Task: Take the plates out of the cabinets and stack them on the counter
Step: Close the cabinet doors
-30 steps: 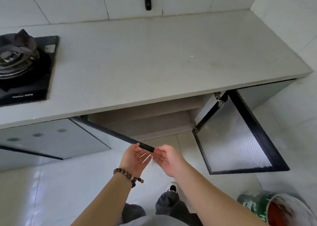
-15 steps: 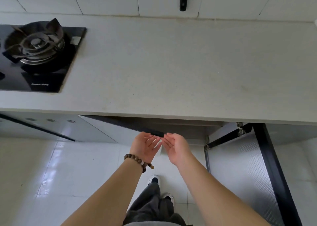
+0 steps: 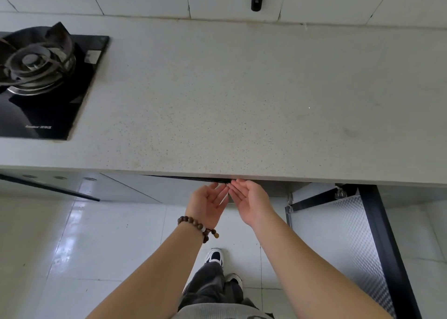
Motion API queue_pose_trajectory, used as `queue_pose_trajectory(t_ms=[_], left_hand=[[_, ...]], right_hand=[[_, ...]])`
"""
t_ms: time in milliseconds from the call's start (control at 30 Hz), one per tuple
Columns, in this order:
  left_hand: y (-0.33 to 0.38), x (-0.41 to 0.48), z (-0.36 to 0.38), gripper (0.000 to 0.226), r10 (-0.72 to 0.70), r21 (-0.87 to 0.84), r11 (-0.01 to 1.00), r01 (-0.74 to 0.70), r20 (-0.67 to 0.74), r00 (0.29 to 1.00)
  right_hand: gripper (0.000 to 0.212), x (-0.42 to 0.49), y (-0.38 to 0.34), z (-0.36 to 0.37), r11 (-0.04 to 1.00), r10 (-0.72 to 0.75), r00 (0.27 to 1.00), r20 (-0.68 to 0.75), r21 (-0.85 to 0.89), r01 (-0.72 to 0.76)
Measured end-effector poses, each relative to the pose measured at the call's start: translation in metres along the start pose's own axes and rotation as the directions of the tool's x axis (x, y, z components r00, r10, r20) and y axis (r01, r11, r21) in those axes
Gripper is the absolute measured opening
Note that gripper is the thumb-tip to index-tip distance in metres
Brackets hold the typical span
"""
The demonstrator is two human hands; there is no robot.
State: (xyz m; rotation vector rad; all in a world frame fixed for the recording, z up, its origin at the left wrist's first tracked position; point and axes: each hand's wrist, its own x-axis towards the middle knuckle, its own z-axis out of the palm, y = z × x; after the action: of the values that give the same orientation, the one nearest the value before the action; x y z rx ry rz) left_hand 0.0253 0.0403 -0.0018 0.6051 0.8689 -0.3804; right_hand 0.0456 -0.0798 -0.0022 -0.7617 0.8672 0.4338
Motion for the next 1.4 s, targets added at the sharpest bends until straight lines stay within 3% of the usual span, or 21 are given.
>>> queue_pose_trajectory(t_ms=[200,333,467,700,833,933,1133,1233,1400], left_hand=[[-0.012,0.002,0.005,0.030,-0.022,0.191,0.981,0.019,0.015,1.000],[-0.029,0.001,0.023,0.024,-0.020,0.386,0.922,-0.004,0.059,0.998],[-0.055,-0.002,0.053,0.022,-0.030,0.656,0.751,-0.070,0.141,0.990],[-0.136,-0.029,0.113,0.022,-0.113,0.865,0.423,-0.270,0.346,0.931],[-0.186,-0.055,0.130,0.025,-0.165,0.887,0.327,-0.326,0.393,0.904],[-0.215,-0.073,0.138,0.025,-0.172,0.890,0.291,-0.350,0.409,0.896],[-0.288,-0.096,0.149,0.021,-0.101,0.881,0.297,-0.368,0.413,0.905],[-0.326,-0.107,0.150,0.021,-0.014,0.867,0.348,-0.356,0.385,0.923],[-0.366,-0.128,0.131,0.020,0.045,0.881,0.349,-0.320,0.325,0.945]], right_hand=[[0.019,-0.007,-0.005,-0.017,0.999,-0.024,0.999,-0.038,-0.030,0.022],[0.015,-0.020,-0.018,-0.037,0.973,-0.173,0.979,-0.108,-0.171,0.153],[0.017,-0.046,-0.036,-0.071,0.855,-0.398,0.890,-0.223,-0.443,0.271],[0.018,-0.111,-0.064,-0.157,0.801,-0.581,0.700,-0.416,-0.445,0.401],[0.017,-0.149,-0.072,-0.214,0.808,-0.589,0.594,-0.548,-0.389,0.443],[0.018,-0.171,-0.077,-0.253,0.805,-0.592,0.556,-0.583,-0.400,0.437],[0.017,-0.199,-0.082,-0.334,0.819,-0.573,0.580,-0.578,-0.408,0.403],[0.016,-0.205,-0.085,-0.369,0.815,-0.565,0.653,-0.504,-0.464,0.347],[0.024,-0.208,-0.083,-0.397,0.772,-0.478,0.802,-0.359,-0.608,0.188]])
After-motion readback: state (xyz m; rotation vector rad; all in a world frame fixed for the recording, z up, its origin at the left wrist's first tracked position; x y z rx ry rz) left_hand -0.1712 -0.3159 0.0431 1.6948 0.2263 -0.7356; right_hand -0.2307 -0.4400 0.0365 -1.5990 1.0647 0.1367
